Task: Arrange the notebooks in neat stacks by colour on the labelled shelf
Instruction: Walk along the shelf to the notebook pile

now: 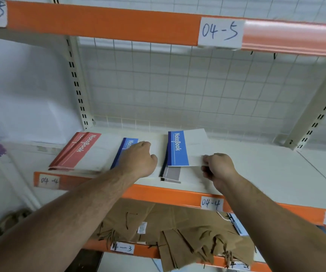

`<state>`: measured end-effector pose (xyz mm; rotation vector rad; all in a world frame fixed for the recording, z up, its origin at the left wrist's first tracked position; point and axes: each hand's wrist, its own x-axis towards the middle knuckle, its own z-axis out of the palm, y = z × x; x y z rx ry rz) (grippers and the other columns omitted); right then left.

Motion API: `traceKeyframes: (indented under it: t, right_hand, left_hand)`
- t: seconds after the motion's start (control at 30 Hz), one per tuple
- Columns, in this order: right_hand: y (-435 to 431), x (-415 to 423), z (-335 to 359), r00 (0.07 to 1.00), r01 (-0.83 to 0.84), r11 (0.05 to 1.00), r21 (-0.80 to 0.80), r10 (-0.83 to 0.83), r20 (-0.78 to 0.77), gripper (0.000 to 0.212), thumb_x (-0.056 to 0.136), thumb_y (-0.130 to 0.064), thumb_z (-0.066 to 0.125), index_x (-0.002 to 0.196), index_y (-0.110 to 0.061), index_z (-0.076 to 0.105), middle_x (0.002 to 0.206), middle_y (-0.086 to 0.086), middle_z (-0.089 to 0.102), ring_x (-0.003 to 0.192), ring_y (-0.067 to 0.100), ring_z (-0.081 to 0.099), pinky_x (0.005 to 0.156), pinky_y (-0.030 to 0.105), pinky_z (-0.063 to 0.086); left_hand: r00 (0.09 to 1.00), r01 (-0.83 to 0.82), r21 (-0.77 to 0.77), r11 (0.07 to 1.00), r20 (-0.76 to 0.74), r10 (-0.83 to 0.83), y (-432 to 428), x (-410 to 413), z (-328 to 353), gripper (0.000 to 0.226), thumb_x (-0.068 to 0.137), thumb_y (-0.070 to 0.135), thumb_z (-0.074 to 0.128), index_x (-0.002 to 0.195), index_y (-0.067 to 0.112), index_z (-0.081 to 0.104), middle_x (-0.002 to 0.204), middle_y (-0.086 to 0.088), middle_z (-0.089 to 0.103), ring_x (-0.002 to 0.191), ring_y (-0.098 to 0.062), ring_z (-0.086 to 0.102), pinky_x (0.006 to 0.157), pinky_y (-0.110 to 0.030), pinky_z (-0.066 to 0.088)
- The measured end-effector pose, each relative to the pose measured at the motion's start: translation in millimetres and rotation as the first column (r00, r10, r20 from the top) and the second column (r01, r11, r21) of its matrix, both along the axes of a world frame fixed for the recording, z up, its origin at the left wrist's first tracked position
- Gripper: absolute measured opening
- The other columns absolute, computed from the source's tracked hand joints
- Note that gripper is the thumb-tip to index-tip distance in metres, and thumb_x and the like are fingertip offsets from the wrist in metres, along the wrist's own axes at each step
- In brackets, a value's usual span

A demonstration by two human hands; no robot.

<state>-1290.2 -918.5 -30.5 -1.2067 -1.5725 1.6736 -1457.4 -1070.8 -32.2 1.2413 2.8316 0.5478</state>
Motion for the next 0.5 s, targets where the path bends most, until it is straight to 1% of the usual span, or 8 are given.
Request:
traceKeyframes:
  t: [0.1,0.17,0.27,0.33,0.4,0.43,0.5]
  right_hand:
    - [6,-4,-2,0.999,-0.036,0.999,-0.014,0.036,-0.004,0.009,0.096,-0.002,0.05,0.089,-0.006,0.054,0.07,0.01,0.053,0.055,0.019,0.048,0.051,0.031,0.04]
    - [6,-11,-4,0.997,-0.074,0.997,-0.013,0.074,0.005,0.009,0.094,-0.002,0.051,0.087,-0.007,0.053,0.069,0.01,0.052,0.054,0.02,0.048,0.053,0.033,0.039]
    - [-2,-25,-6,0.992,-0.125,0.992,-0.016,0.125,-0.002,0.006,0.092,-0.001,0.051,0.089,-0.006,0.052,0.068,0.011,0.051,0.052,0.021,0.047,0.053,0.033,0.038]
    - [-11,-34,-6,0.988,-0.156,0.988,-0.021,0.155,-0.027,0.01,0.093,0.002,0.049,0.085,-0.004,0.052,0.065,0.012,0.05,0.049,0.021,0.046,0.047,0.03,0.038]
    - [-20,-44,-3,0.982,-0.186,0.983,-0.011,0.186,-0.025,0.016,0.093,0.002,0.048,0.079,-0.004,0.052,0.06,0.012,0.051,0.046,0.022,0.045,0.045,0.029,0.037]
    - [-24,-50,-3,0.981,-0.195,0.981,-0.011,0.195,-0.023,0.018,0.093,0.002,0.048,0.077,-0.005,0.052,0.057,0.012,0.051,0.045,0.022,0.044,0.045,0.029,0.036]
    - [-31,-63,-4,0.981,-0.193,0.981,-0.034,0.192,-0.037,0.02,0.092,0.002,0.048,0.074,-0.005,0.053,0.054,0.011,0.05,0.044,0.022,0.043,0.044,0.029,0.035]
  left_hand:
    - [1.0,-0.027,-0.002,1.0,-0.002,0.027,-1,7,1,0.053,0.102,0.032,0.04,0.151,0.013,0.037,0.153,-0.002,0.043,0.137,-0.022,0.042,0.106,-0.036,0.04]
    - [0.997,-0.077,-0.01,0.997,0.001,0.077,-5,7,2,0.052,0.101,0.033,0.04,0.149,0.013,0.039,0.152,-0.003,0.044,0.136,-0.023,0.043,0.106,-0.037,0.039]
    - [0.99,-0.141,-0.025,0.99,-0.007,0.141,-17,0,3,0.049,0.1,0.034,0.039,0.143,0.012,0.045,0.141,-0.007,0.053,0.124,-0.026,0.051,0.102,-0.039,0.043]
    - [0.984,-0.18,-0.02,0.983,-0.011,0.18,-26,-8,4,0.043,0.1,0.034,0.041,0.135,0.011,0.05,0.131,-0.006,0.058,0.114,-0.026,0.055,0.095,-0.039,0.047]
    - [0.978,-0.209,-0.006,0.978,-0.016,0.209,-33,-17,6,0.035,0.1,0.035,0.042,0.125,0.013,0.054,0.122,-0.004,0.061,0.105,-0.023,0.057,0.088,-0.037,0.05]
    - [0.976,-0.215,-0.003,0.977,-0.015,0.215,-37,-22,8,0.033,0.1,0.035,0.043,0.121,0.014,0.055,0.12,-0.004,0.062,0.102,-0.022,0.058,0.086,-0.036,0.049]
    - [0.976,-0.22,0.0,0.976,-0.005,0.22,-44,-31,11,0.035,0.1,0.034,0.042,0.125,0.013,0.054,0.124,-0.004,0.061,0.104,-0.023,0.058,0.088,-0.037,0.049]
